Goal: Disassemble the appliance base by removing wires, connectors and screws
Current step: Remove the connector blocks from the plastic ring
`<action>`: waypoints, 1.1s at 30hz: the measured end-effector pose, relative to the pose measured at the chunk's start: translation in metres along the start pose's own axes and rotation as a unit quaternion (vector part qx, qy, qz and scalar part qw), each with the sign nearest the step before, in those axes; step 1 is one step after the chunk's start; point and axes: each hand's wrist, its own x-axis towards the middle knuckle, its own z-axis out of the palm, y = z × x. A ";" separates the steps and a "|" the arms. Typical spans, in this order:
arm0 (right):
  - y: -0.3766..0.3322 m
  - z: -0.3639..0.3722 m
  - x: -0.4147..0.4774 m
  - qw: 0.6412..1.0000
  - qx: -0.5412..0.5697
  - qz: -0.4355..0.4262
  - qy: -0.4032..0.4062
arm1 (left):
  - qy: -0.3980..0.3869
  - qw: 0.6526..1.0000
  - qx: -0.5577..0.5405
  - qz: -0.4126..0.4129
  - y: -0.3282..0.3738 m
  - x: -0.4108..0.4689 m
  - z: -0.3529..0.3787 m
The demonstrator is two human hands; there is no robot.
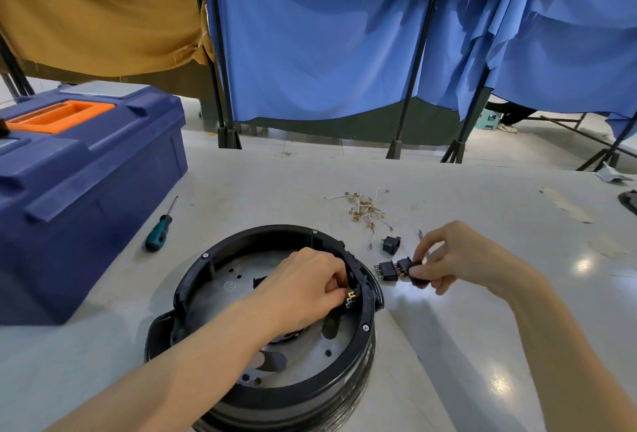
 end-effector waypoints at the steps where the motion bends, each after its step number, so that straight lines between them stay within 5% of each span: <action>1: 0.000 0.004 0.001 1.000 -0.012 0.019 -0.016 | -0.002 1.000 0.000 -0.001 0.000 0.000 0.000; 11: -0.003 0.036 0.015 0.994 -0.058 0.093 -0.019 | -0.001 1.000 -0.005 0.004 0.001 -0.001 -0.001; 20: -0.003 0.037 0.015 0.995 -0.044 0.071 0.056 | -0.006 1.000 -0.030 -0.001 0.000 -0.003 -0.003; 23: -0.010 0.032 0.011 0.992 -0.053 -0.013 0.110 | -0.016 0.998 -0.058 -0.012 0.000 -0.003 -0.008; 28: -0.034 0.031 -0.007 0.986 0.022 -0.153 -0.055 | -0.034 0.989 -0.140 -0.026 0.004 -0.006 -0.017; 33: -0.036 0.031 -0.008 0.982 0.026 -0.142 -0.123 | -0.024 0.990 -0.139 0.019 0.008 -0.009 -0.014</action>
